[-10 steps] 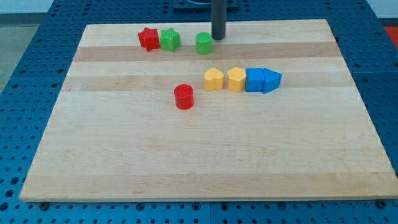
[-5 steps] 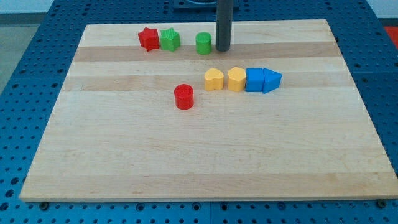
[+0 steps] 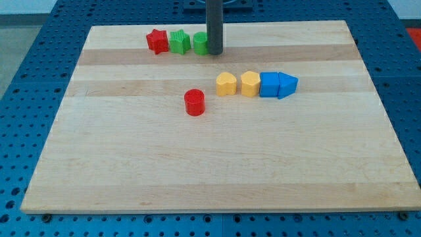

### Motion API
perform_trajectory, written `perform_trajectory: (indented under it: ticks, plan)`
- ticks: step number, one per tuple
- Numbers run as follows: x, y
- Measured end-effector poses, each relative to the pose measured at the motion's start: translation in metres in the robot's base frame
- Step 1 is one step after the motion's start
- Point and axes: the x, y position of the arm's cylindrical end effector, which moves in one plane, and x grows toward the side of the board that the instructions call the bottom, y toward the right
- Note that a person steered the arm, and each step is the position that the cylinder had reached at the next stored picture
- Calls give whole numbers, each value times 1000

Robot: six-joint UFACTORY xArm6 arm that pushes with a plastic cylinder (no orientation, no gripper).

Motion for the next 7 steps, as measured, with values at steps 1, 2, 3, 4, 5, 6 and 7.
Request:
perform_trajectory:
  ticks: [1,2,3,4,5,6,7]
  plan:
    - [16,0]
    - [43,-11]
    - [56,-42]
    - [68,-77]
    - [95,-110]
    - [135,-127]
    - [174,-134]
